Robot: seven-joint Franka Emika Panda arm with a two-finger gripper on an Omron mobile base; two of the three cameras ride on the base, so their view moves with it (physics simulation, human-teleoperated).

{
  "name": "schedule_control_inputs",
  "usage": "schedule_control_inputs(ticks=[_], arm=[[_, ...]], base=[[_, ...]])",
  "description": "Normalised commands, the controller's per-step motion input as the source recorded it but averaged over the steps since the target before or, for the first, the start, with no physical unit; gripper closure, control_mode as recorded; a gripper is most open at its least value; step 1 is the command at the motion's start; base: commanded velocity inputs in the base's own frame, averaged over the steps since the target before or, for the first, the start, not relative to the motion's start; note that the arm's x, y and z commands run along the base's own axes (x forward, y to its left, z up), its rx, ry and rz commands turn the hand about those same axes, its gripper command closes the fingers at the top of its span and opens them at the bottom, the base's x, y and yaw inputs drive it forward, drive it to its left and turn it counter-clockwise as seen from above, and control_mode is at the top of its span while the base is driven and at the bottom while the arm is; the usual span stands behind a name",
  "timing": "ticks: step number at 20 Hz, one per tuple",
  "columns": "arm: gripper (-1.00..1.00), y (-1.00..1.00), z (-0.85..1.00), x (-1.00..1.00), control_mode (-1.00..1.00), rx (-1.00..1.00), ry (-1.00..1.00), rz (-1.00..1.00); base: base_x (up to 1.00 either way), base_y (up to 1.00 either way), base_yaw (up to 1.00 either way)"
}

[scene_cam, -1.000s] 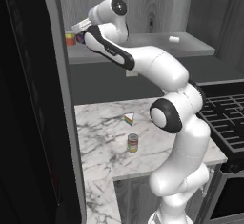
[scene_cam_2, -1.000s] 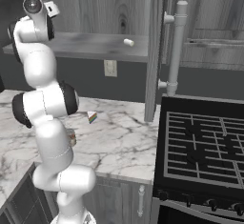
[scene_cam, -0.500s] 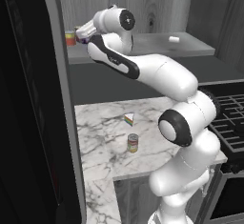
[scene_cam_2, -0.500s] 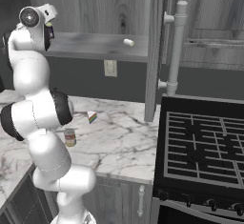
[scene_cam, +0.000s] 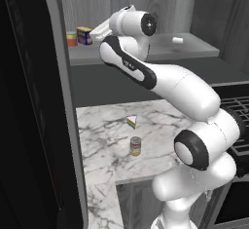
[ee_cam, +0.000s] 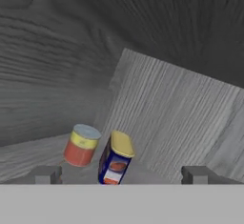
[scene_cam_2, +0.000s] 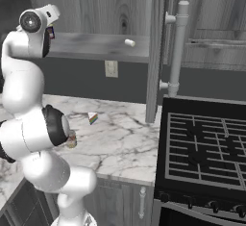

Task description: Pick the cans from the counter and place them in their designated side in the cabinet.

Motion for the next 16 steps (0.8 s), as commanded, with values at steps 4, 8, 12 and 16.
schedule_control_inputs(ticks=[4,8,12,16], arm=[[-1.00,-0.38,0.15,-0.63,-1.00,0.00,0.00,0.00],[-1.00,-0.35,0.12,-0.63,-1.00,0.00,0.00,0.00],[-1.00,-0.34,0.09,-0.69,-1.00,0.00,0.00,0.00],[-1.00,-0.35,0.06,-0.68,-1.00,0.00,0.02,0.02]], base=[[0.00,0.00,0.00],[0.00,0.00,0.00],[0.00,0.00,0.00],[0.00,0.00,0.00]])
